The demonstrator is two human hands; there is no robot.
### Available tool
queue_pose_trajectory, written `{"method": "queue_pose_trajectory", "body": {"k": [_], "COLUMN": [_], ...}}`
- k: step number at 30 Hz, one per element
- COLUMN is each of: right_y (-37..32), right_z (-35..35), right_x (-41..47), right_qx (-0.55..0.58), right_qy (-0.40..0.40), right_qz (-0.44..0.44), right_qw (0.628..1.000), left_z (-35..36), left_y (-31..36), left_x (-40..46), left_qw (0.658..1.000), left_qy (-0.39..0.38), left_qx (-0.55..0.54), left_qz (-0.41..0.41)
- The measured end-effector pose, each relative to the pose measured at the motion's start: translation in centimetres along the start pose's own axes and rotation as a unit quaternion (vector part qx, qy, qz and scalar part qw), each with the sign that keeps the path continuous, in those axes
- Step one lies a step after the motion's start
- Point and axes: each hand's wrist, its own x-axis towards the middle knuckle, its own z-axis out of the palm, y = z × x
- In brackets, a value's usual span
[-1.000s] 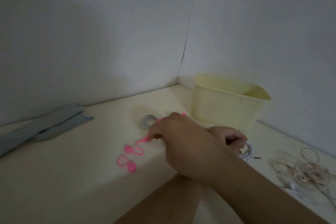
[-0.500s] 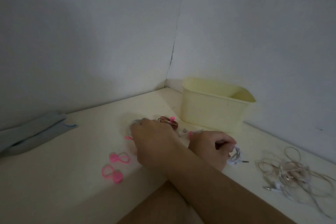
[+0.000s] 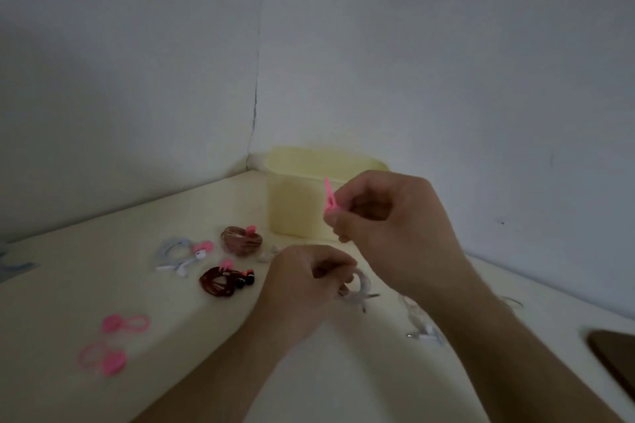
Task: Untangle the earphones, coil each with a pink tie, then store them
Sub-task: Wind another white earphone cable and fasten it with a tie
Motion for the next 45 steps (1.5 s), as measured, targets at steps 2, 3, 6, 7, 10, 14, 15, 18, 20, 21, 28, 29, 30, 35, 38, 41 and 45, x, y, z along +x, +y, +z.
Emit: {"method": "queue_pose_trajectory", "body": {"k": [2,3,6,7,10,14,15,18,20,21,28,29,30,35,38,41,45], "right_y": [1.1,1.7,3.5,4.0,4.9,5.0,5.0,5.1,5.1,5.1,4.5,4.4,4.4,4.5,4.6,4.9,5.6], "right_z": [-1.0,-1.3,-1.3,-1.2,-1.1,-1.1,-1.1,-1.1,-0.9,-0.9,-0.7,-0.7,-0.8,-1.1,-0.9,-1.0,-1.1], "right_x": [0.3,0.4,0.1,0.0,-0.2,-0.2,-0.2,-0.3,-0.4,-0.4,-0.8,-0.8,-0.8,-0.8,-0.6,-0.3,0.1], "right_qx": [-0.021,-0.035,-0.067,-0.077,-0.087,-0.066,-0.059,-0.063,-0.068,-0.07,-0.073,-0.074,-0.076,-0.09,-0.122,-0.106,-0.018], "right_qy": [0.002,0.004,-0.007,-0.01,-0.018,-0.043,-0.043,-0.04,-0.042,-0.04,-0.051,-0.055,-0.06,-0.086,-0.068,-0.052,-0.057], "right_qz": [0.027,0.042,0.075,0.078,0.087,0.103,0.105,0.107,0.102,0.101,0.096,0.094,0.094,0.086,0.082,0.098,0.155], "right_qw": [0.999,0.999,0.995,0.994,0.992,0.992,0.992,0.991,0.992,0.992,0.991,0.991,0.991,0.988,0.987,0.988,0.986], "left_z": [-0.3,-0.2,-0.3,-0.3,-0.2,-0.4,-0.4,-0.5,-0.5,-0.5,-0.8,-0.8,-0.9,-0.8,-0.7,-0.7,-0.8], "left_y": [-0.5,-0.6,-0.6,-0.5,-0.2,0.1,0.1,0.2,0.3,0.4,0.2,0.1,0.0,0.0,0.2,0.4,0.4], "left_x": [0.4,0.6,0.6,0.5,0.2,0.0,0.1,0.1,0.0,0.0,0.1,0.2,0.2,0.1,0.0,0.0,0.1], "left_qw": [0.999,0.999,0.998,0.998,0.998,0.998,0.998,0.998,0.998,0.998,0.999,0.999,0.999,0.999,0.999,0.999,0.999], "left_qy": [0.031,0.04,0.05,0.053,0.05,0.046,0.046,0.045,0.038,0.036,0.035,0.035,0.031,0.022,0.021,0.027,0.034], "left_qx": [-0.002,-0.003,-0.02,-0.029,-0.034,-0.011,-0.005,0.001,0.005,0.005,-0.002,-0.001,0.0,0.004,0.01,0.003,-0.004], "left_qz": [0.011,0.013,0.015,0.015,0.022,0.035,0.038,0.04,0.043,0.044,0.036,0.034,0.033,0.039,0.038,0.032,0.026]}}
